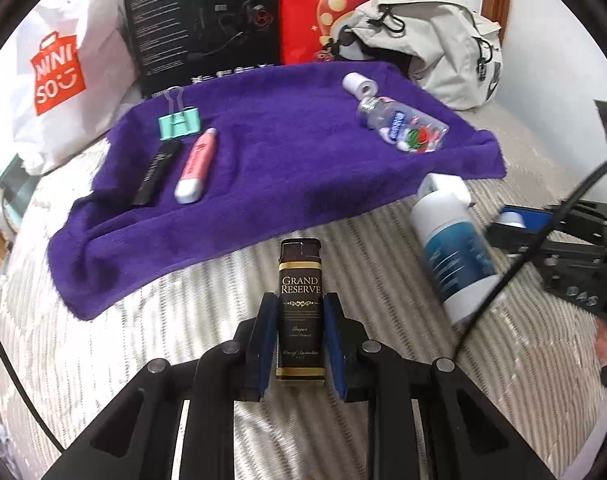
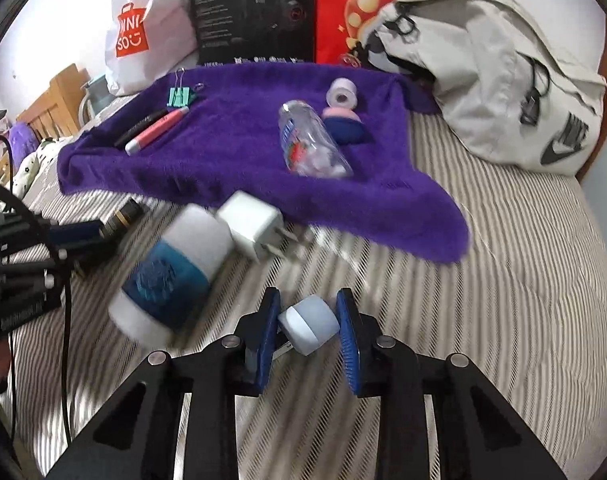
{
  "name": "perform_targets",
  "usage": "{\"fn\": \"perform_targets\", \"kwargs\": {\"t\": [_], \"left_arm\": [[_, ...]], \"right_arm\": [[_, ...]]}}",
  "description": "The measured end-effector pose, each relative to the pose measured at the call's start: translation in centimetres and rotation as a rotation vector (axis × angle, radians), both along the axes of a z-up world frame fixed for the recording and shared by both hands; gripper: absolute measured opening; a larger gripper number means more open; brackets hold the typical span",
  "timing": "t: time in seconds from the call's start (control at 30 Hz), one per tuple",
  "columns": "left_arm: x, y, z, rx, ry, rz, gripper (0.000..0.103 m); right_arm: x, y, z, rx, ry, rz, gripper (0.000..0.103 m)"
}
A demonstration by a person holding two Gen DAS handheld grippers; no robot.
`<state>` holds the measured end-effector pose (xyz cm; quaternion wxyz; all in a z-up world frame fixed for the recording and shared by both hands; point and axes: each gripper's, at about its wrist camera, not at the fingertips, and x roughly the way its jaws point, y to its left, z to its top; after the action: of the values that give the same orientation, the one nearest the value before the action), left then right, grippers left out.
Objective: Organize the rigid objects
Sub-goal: 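Grasp the Grand Reserve box with the left tool while the right tool grasps the white USB light, then carry the Grand Reserve box and USB light onto the towel and open both tools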
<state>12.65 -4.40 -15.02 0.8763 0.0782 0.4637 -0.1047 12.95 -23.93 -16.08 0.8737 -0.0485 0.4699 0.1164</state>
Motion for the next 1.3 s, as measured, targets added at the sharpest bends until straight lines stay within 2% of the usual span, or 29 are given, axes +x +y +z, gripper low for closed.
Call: {"fn": "perform_targets", "kwargs": {"t": [0.07, 0.23, 0.33, 0.6, 0.83, 1.07, 1.3], "left_arm": [[0.0, 0.4, -0.1, -0.017, -0.005, 0.009, 0.023], [0.0, -0.1, -0.1, 0.012, -0.023, 0.013, 0.023], [0.0, 0.2, -0.2, -0.004, -0.023, 0.010, 0.023], [0.0, 0.3, 0.0, -0.013, -0.007, 0.023, 0.023], [0.0, 1.8, 0.5, -0.056, -0.003, 0.046, 0.023], [0.2, 4.2, 1.5, -0.154, 0.001, 0.070, 0.022], [0.7, 4.8, 3.5, -0.143, -0.025, 0.081, 0.023]], "right_arm": [[-0.5, -0.6, 0.0, 0.004, 0.003, -0.002, 0.029], [-1.3, -0.4, -0.2, -0.016, -0.025, -0.013, 0.029], [-1.8, -0.6, -0.2, -0.009, -0.026, -0.017, 0.029], [-2.3, -2.2, 0.1, 0.068, -0.003, -0.026, 0.029], [-2.3, -2.4, 0.9, 0.077, -0.002, -0.004, 0.029], [-1.4, -1.9, 1.8, 0.066, -0.006, 0.027, 0.029], [0.0, -1.3, 3.5, 0.071, -0.031, 0.059, 0.029]]}}
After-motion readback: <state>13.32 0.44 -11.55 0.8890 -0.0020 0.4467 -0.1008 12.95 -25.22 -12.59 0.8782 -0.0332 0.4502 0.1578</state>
